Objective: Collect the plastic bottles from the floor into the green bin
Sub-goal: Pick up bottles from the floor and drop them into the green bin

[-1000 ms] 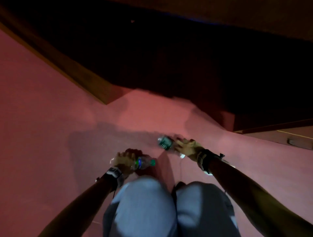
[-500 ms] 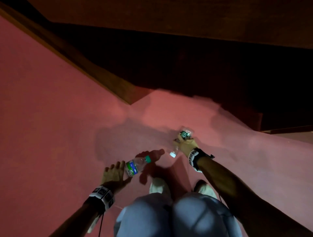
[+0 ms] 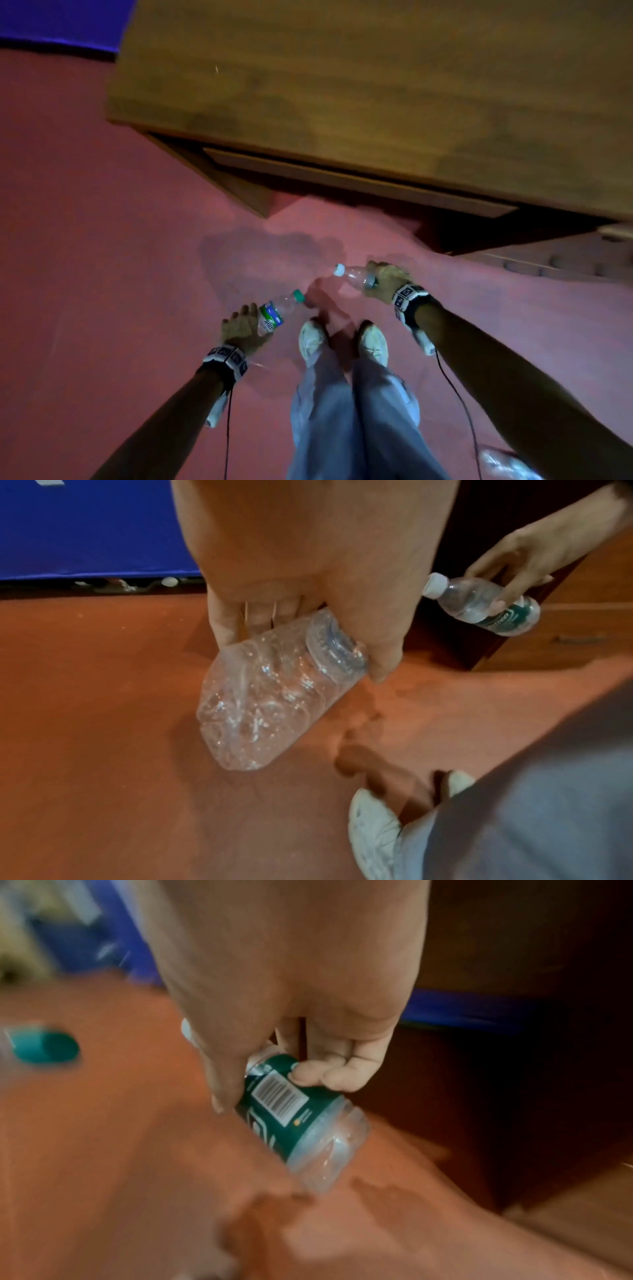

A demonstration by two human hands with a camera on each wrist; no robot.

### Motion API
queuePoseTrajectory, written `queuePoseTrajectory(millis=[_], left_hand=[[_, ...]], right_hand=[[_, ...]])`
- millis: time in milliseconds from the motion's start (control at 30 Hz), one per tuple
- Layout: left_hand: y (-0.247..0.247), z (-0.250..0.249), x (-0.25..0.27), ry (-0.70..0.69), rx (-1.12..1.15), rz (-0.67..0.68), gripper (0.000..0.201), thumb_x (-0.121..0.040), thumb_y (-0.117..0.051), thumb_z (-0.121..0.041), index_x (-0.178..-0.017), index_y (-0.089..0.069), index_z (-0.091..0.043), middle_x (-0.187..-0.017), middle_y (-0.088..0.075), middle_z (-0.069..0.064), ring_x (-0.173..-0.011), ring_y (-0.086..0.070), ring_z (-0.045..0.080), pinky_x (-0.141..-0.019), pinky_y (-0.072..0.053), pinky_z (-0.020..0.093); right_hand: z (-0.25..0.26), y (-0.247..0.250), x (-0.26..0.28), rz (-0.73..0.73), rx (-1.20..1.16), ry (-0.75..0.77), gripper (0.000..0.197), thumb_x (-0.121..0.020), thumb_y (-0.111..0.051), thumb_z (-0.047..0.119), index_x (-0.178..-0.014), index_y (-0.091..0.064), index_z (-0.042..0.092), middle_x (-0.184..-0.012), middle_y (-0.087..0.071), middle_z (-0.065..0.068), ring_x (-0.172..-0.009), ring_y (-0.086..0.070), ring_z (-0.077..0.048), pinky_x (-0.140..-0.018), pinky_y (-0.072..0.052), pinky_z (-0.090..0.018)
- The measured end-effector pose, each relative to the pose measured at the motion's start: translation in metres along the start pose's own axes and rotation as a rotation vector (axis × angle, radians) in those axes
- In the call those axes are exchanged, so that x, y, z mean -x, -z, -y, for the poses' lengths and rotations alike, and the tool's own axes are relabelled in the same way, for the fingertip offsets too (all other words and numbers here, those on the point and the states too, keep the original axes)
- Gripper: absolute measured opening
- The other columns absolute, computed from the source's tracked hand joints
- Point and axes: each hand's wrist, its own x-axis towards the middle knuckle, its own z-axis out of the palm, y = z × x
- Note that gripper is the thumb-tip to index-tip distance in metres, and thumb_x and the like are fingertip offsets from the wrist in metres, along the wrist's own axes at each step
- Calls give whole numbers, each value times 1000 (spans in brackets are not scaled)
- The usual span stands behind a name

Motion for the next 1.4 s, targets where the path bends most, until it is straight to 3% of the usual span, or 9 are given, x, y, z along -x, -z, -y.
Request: queuePoseTrajectory(millis=[200, 300, 467, 600, 667, 767, 867, 1133, 1400], left_hand=[[158, -51, 124, -48, 326, -136, 66, -74, -77, -56, -122, -55, -14, -116, -60, 10, -105, -63, 35, -87, -51, 41], [227, -81, 173, -103, 492, -167, 63, -64, -77, -50, -111, -55, -15, -108, -60, 12, -96, -65, 38, -80, -54, 43], [311, -119, 234, -240, 711, -214, 60, -62, -75, -66, -96, -40, -32, -83, -69, -9, -73, -70, 17, -68, -60, 38], [376, -145, 285, -397, 794, -309, 57, -74, -82, -58, -106, -46, -28, -84, -69, -11, -69, -65, -1, -55, -48, 19], [401, -153, 301, -467, 808, -344, 60, -73, -82, -61, -112, -48, -30, -87, -68, -14, -73, -64, -3, -57, -46, 19], [425, -171, 315, -590, 818, -352, 58, -70, -80, -64, -110, -49, -35, -91, -70, -12, -78, -68, 3, -67, -57, 29], [445, -198, 332, -706, 804, -351, 49, -74, -81, -56, -107, -51, -35, -91, -70, -10, -77, -68, 3, -66, -55, 27], [456, -308, 376, -932, 741, -297, 47, -72, -86, -53, -97, -54, -29, -84, -71, -6, -71, -69, 6, -64, -58, 32], [449, -488, 425, -1069, 666, -195, 42, -85, -78, -43, -111, -49, -27, -91, -70, -4, -75, -69, 5, -72, -61, 37]], right_hand=[[45, 86, 172, -96, -556, -43, 50, -73, -82, 46, -114, -56, 32, -90, -73, 8, -79, -70, -16, -68, -55, -23], [66, 118, 236, -256, -764, -79, 56, -67, -84, 55, -111, -58, 31, -97, -73, 12, -91, -70, -13, -81, -55, -26], [89, 176, 322, -590, -1104, -120, 47, -71, -86, 53, -104, -62, 30, -96, -74, 13, -93, -70, -6, -89, -58, -41], [88, 228, 380, -771, -1122, -74, 44, -75, -84, 51, -108, -62, 30, -100, -73, 12, -94, -69, -4, -79, -57, -27], [80, 254, 406, -854, -1088, -58, 43, -77, -84, 50, -110, -61, 31, -102, -72, 13, -97, -68, -2, -77, -54, -21], [65, 283, 442, -1028, -1101, -55, 43, -78, -84, 48, -110, -62, 30, -104, -73, 13, -98, -68, -2, -80, -54, -19], [50, 297, 476, -1134, -1137, -62, 41, -80, -83, 44, -112, -63, 28, -104, -73, 13, -95, -66, 3, -72, -50, -8], [-39, 302, 547, -1245, -1155, -145, 42, -77, -83, 51, -109, -62, 33, -102, -73, 15, -92, -66, 5, -67, -47, -9], [-204, 323, 638, -1441, -1250, -177, 43, -77, -82, 55, -105, -65, 27, -98, -76, 9, -89, -72, -3, -78, -59, -27]])
